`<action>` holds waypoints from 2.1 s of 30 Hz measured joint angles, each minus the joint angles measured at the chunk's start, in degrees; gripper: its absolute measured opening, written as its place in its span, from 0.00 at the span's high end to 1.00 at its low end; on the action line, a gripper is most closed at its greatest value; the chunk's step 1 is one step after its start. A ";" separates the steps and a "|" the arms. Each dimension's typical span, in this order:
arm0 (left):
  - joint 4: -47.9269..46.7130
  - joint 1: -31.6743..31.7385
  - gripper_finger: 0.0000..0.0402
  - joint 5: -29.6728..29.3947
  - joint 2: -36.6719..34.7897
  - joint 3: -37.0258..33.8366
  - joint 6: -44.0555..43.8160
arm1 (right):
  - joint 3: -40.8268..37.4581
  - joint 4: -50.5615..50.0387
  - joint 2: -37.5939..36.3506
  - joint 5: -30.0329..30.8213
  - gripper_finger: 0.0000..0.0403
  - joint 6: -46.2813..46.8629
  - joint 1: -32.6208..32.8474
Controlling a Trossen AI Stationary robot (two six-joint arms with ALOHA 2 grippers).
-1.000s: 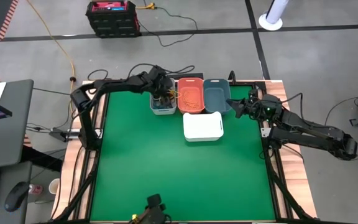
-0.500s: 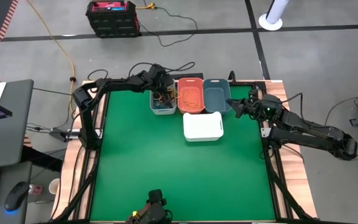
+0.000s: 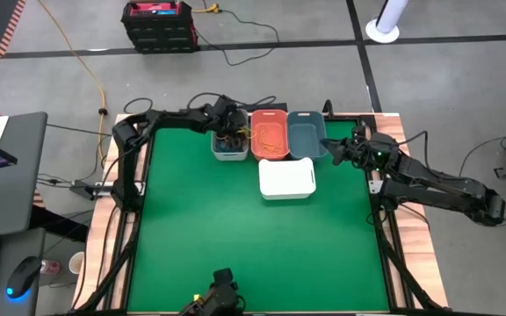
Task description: Sort rubber bands into baskets
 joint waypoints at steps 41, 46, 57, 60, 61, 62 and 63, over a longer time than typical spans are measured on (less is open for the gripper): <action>-4.59 -2.67 1.00 1.75 -20.75 0.00 -30.66 | -0.02 0.11 0.00 -1.79 0.76 -0.08 0.31; -3.27 -3.58 1.00 -7.14 -22.42 0.00 -29.06 | -0.02 0.13 0.00 -1.79 0.76 -0.10 1.47; 1.01 -1.68 1.00 3.67 -22.97 0.02 -43.03 | -0.02 0.13 0.00 -1.73 0.76 -0.08 3.98; -0.64 -0.60 1.00 3.70 -23.37 0.00 -45.33 | -0.02 0.13 0.00 -1.75 0.76 -0.08 4.30; -1.00 -0.37 1.00 3.86 -23.47 0.00 -45.42 | -0.02 0.13 0.00 -1.74 0.76 -0.08 4.28; -0.97 -0.30 1.00 4.22 -23.56 0.00 -45.43 | -0.02 0.13 0.00 -1.73 0.76 -0.08 4.28; -0.97 -0.20 1.00 4.71 -23.59 0.00 -45.44 | -0.02 0.16 -0.01 -1.73 0.76 -0.08 4.28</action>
